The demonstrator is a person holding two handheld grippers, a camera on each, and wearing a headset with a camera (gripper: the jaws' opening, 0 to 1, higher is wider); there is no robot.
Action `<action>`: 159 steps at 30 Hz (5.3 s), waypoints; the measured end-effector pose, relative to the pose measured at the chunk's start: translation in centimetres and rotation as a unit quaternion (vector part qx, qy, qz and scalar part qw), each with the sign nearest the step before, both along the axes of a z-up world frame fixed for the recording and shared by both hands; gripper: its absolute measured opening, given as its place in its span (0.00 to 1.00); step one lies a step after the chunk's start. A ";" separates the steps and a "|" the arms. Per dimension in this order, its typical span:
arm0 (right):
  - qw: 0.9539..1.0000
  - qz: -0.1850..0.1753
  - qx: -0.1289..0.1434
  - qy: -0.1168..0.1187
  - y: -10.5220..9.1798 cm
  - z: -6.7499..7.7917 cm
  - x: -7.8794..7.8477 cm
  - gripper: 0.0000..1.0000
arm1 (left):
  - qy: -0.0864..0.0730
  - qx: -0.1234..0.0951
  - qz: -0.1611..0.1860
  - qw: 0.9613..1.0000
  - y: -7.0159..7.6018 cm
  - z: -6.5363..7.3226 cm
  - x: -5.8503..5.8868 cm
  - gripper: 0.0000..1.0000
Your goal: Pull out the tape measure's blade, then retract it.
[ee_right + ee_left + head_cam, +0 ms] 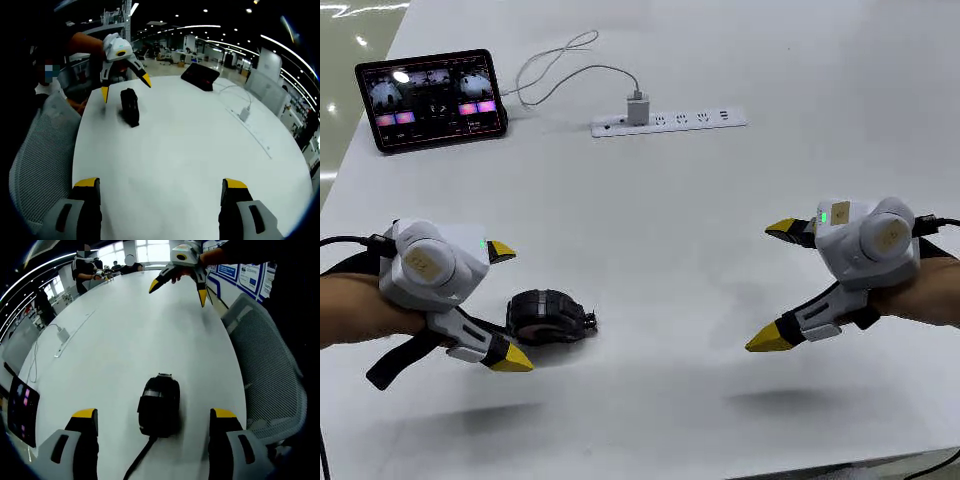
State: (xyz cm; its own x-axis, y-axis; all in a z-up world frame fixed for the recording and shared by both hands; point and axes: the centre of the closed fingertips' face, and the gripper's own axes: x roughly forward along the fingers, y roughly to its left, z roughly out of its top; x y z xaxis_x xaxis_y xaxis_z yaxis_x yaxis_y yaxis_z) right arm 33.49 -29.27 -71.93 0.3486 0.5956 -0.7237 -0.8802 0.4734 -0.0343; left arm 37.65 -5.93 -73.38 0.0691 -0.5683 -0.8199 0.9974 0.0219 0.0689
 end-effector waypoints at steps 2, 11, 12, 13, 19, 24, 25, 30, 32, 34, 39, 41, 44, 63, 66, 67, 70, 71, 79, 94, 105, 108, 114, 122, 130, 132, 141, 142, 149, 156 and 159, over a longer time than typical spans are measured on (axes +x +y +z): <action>1.000 0.006 0.000 -0.001 0.4 0.0 0.2 0.99 | 0.004 0.006 -0.007 1.000 -0.3 -0.1 -0.2 0.87; 1.000 0.029 -0.001 -0.006 2.7 -0.7 1.0 0.99 | -0.008 0.029 -0.036 0.999 -1.4 -0.3 0.1 0.74; 1.000 0.031 0.000 -0.006 3.0 -0.7 1.0 0.99 | -0.005 0.029 -0.037 0.999 -1.5 -0.4 0.0 0.73; 0.999 0.033 0.001 -0.006 3.4 -0.7 1.1 0.99 | -0.003 0.032 -0.039 0.999 -1.5 -0.6 -0.1 0.72; 0.999 0.047 0.009 -0.002 5.0 -1.1 1.6 0.99 | 0.005 0.042 -0.052 0.998 -1.9 -1.2 -0.8 0.65; 0.998 0.057 0.015 0.002 6.5 -1.3 1.8 0.99 | 0.010 0.051 -0.059 0.997 -2.0 -1.6 -1.0 0.58; 0.998 0.058 0.016 0.003 6.7 -1.4 1.8 0.99 | 0.011 0.052 -0.059 0.997 -2.0 -1.6 -1.0 0.56; 0.998 0.064 0.021 0.009 8.1 -1.9 2.1 0.99 | 0.013 0.059 -0.050 0.997 -1.9 -1.9 -0.9 0.44; 0.998 0.064 0.025 0.010 8.6 -2.1 2.2 0.99 | 0.008 0.064 -0.053 0.996 -1.8 -2.1 -0.9 0.42; 0.998 0.063 0.028 0.011 9.1 -2.3 2.3 0.99 | -0.005 0.072 -0.060 0.996 -1.6 -2.4 -0.6 0.40; 0.997 0.066 0.039 0.013 10.2 -2.3 2.5 0.99 | -0.029 0.078 -0.068 0.994 -1.6 -2.6 -0.2 0.31; 0.997 0.066 0.039 0.012 10.4 -2.3 2.6 0.99 | -0.027 0.079 -0.065 0.994 -1.5 -2.6 -0.1 0.31; 0.997 0.071 0.037 0.012 10.8 -2.6 2.7 0.99 | -0.025 0.076 -0.068 0.994 -1.5 -2.5 -0.1 0.30; 0.994 0.106 0.031 0.022 15.3 -4.8 3.4 0.99 | -0.021 0.080 -0.067 0.994 -1.5 -2.7 -0.4 0.30; 0.994 0.103 0.034 0.028 15.9 -5.0 3.4 0.99 | -0.021 0.080 -0.065 0.994 -1.5 -2.7 -0.4 0.30; 0.994 0.104 0.033 0.028 16.0 -5.1 3.4 0.99 | -0.021 0.080 -0.064 0.994 -1.5 -2.6 -0.4 0.30; 0.993 0.109 0.031 0.026 16.4 -5.4 3.6 0.99 | -0.019 0.080 -0.061 0.995 -1.5 -2.7 -0.4 0.30; 0.992 0.118 0.028 0.022 16.5 -5.5 3.5 0.99 | -0.018 0.081 -0.061 0.995 -1.5 -2.7 -0.3 0.30; 0.988 0.151 0.026 0.004 17.5 -5.6 3.5 0.83 | -0.016 0.079 -0.058 0.995 -1.5 -2.8 -0.4 0.30; 0.984 0.178 0.023 0.001 18.4 -6.1 3.4 0.43 | -0.015 0.079 -0.056 0.995 -1.5 -2.8 -0.4 0.30; 0.979 0.202 0.001 -0.002 19.0 -7.0 2.9 0.24 | -0.014 0.079 -0.056 0.995 -1.5 -2.8 -0.4 0.30; 0.979 0.203 0.000 0.008 19.0 -7.3 2.7 0.21 | -0.013 0.078 -0.055 0.995 -1.5 -2.8 -0.3 0.31; 0.978 0.209 0.000 0.011 19.1 -7.4 2.5 0.14 | -0.013 0.078 -0.053 0.995 -1.5 -2.8 -0.3 0.31; 0.981 0.194 0.009 0.026 19.4 -7.3 2.4 0.11 | -0.013 0.079 -0.050 0.995 -1.5 -2.9 -0.3 0.31; 0.981 0.192 0.009 0.033 19.1 -7.4 2.5 0.08 | -0.011 0.080 -0.047 0.996 -1.4 -2.9 -0.2 0.30; 0.981 0.189 0.010 0.035 19.0 -7.4 2.5 0.08 | -0.011 0.081 -0.046 0.996 -1.4 -2.9 -0.2 0.30; 0.982 0.185 0.009 0.038 18.6 -7.4 2.3 0.08 | -0.011 0.080 -0.047 0.996 -1.4 -2.8 -0.2 0.30; 0.982 0.183 0.008 0.039 18.5 -7.4 2.3 0.08 | -0.010 0.080 -0.046 0.996 -1.4 -2.8 -0.2 0.30; 0.983 0.178 0.012 0.044 18.1 -7.4 2.3 0.08 | -0.010 0.079 -0.046 0.996 -1.4 -2.8 -0.2 0.30; 0.983 0.180 0.006 0.043 17.7 -7.4 2.3 0.08 | -0.010 0.078 -0.045 0.996 -1.5 -2.8 -0.2 0.30; 0.982 0.182 0.004 0.040 17.5 -7.4 2.3 0.08 | -0.010 0.078 -0.044 0.996 -1.5 -2.8 -0.2 0.30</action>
